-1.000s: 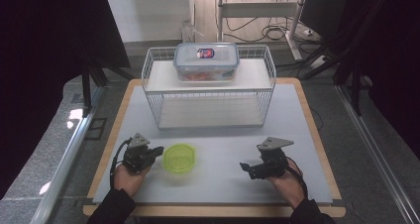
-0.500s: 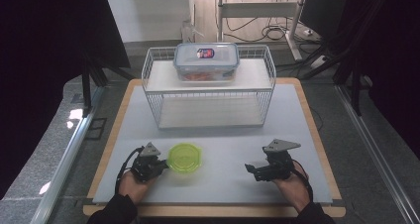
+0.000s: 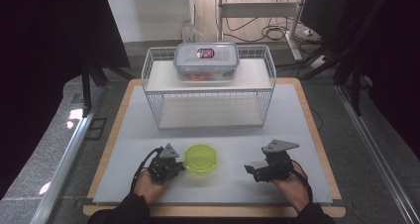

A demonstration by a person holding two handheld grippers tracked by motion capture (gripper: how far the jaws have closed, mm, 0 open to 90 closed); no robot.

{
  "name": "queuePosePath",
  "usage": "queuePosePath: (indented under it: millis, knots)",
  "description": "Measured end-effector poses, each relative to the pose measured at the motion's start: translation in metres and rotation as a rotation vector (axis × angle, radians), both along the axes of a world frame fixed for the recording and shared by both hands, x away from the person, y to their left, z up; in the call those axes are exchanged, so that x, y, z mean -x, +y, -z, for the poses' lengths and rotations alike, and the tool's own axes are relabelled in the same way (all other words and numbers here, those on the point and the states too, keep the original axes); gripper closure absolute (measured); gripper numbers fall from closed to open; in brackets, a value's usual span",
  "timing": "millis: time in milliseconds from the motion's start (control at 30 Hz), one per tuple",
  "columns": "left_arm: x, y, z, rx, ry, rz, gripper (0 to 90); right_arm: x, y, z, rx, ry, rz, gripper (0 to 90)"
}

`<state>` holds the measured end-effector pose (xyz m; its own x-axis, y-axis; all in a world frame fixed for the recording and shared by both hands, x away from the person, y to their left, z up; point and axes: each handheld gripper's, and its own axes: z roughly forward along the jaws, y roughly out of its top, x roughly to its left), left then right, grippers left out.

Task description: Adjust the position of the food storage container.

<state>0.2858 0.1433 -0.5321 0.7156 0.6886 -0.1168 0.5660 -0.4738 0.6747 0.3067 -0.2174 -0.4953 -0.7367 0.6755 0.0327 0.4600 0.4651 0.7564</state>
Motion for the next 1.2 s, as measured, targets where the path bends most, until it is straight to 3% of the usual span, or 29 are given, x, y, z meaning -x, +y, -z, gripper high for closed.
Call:
queuePosePath:
  millis: [267, 300, 367, 467, 567, 733, 800, 833, 900, 1000, 1200]
  knots:
    - [0.0, -0.026, -0.001, 0.009, -0.016, 0.049, 89.8, -0.001, -0.001, 0.001, 0.002, 0.002, -0.002, 7.1]
    - [0.001, -0.031, 0.0, -0.008, -0.015, 0.063, 89.7, -0.001, -0.001, 0.001, 0.003, 0.003, -0.003, 7.1]
    - [0.002, -0.033, 0.002, -0.026, -0.016, 0.068, 88.8, -0.001, -0.001, 0.001, 0.003, 0.004, -0.003, 7.1]
    - [0.003, -0.031, 0.001, -0.017, -0.019, 0.061, 85.3, -0.001, -0.001, 0.001, 0.002, 0.007, -0.003, 7.1]
    - [0.007, -0.022, -0.006, -0.006, -0.049, 0.047, 80.8, -0.001, -0.001, 0.002, -0.003, 0.008, -0.002, 7.1]
    - [0.017, -0.01, -0.014, -0.019, -0.099, 0.024, 64.9, -0.002, -0.001, 0.001, -0.013, 0.01, -0.003, 7.0]
    - [0.019, -0.006, -0.016, -0.013, -0.108, 0.023, 56.4, -0.002, -0.001, 0.001, -0.017, 0.012, -0.005, 6.9]
    - [0.024, 0.0, -0.02, 0.002, -0.14, 0.019, 53.1, -0.001, 0.0, 0.001, -0.02, 0.013, -0.009, 6.9]
    - [0.028, 0.008, -0.022, 0.02, -0.16, 0.016, 43.4, -0.001, 0.0, 0.001, -0.017, 0.015, -0.013, 6.8]
    - [0.033, 0.017, -0.023, 0.052, -0.173, 0.004, 27.1, 0.0, 0.0, 0.0, -0.014, 0.012, -0.02, 6.7]
    - [0.038, 0.028, -0.019, 0.057, -0.185, -0.005, 9.4, -0.001, -0.002, 0.0, -0.031, 0.032, -0.028, 4.7]
